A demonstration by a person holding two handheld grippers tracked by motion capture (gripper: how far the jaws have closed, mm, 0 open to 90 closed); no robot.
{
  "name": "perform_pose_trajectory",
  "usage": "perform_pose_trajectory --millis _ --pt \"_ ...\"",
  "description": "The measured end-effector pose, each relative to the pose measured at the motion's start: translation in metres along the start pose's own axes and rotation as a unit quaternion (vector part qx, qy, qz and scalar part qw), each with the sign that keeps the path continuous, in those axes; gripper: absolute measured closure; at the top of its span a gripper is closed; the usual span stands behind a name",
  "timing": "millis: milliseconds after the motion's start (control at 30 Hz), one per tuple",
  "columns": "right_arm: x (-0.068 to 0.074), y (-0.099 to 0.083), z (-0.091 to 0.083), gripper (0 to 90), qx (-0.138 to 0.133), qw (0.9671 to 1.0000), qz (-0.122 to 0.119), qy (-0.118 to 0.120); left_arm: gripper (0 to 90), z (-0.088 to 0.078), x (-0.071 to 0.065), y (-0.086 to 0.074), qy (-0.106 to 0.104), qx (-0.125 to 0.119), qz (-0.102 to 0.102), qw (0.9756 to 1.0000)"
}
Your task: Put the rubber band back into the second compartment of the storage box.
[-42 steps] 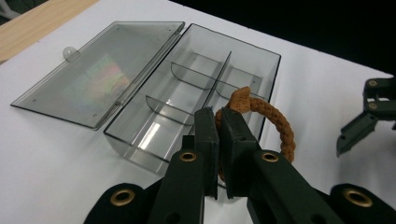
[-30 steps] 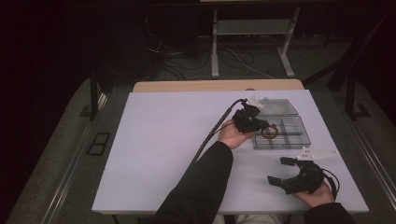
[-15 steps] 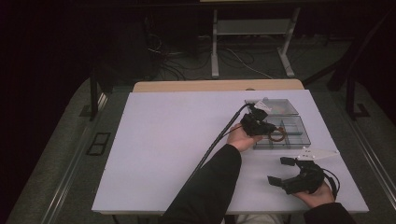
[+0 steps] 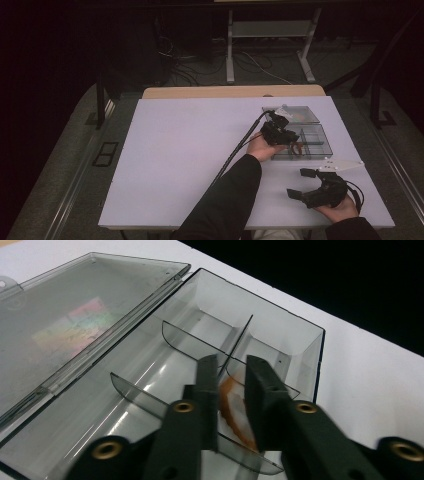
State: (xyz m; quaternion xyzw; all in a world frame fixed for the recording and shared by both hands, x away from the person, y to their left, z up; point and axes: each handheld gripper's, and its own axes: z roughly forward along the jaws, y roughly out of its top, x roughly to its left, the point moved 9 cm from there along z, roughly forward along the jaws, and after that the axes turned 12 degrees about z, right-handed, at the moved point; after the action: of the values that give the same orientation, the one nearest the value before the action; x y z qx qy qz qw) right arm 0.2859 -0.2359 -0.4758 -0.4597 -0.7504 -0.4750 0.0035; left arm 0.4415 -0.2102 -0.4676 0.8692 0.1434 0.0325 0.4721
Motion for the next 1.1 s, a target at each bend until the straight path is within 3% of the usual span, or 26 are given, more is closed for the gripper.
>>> perform_pose_trajectory --millis 367,500,900,967,1033,1100 --pt "0.000 0.000 0.000 0.1 0.000 1.0000 0.001 -0.001 60.6 -0.030 0.000 0.009 -0.008 -0.024 -0.006 0.9997" --pt "0.000 -0.001 0.000 0.1 0.001 1.0000 0.001 -0.002 49.4 -0.045 -0.002 0.011 -0.022 -0.040 -0.008 0.9989" --pt "0.000 -0.001 0.001 0.1 0.005 1.0000 -0.002 -0.004 32.2 -0.089 -0.004 0.008 -0.031 -0.052 0.005 0.9982" --pt "0.000 -0.001 0.001 0.1 0.004 1.0000 -0.001 -0.002 28.6 -0.095 -0.005 0.006 -0.032 -0.048 0.004 0.9983" --pt "0.000 -0.001 0.001 0.1 0.004 1.0000 -0.001 -0.003 18.9 -0.098 -0.006 0.004 -0.034 -0.036 0.000 0.9988" --pt "-0.001 -0.001 0.001 0.1 0.003 1.0000 -0.004 -0.004 11.7 -0.103 -0.008 0.001 -0.031 -0.030 0.008 0.9990"
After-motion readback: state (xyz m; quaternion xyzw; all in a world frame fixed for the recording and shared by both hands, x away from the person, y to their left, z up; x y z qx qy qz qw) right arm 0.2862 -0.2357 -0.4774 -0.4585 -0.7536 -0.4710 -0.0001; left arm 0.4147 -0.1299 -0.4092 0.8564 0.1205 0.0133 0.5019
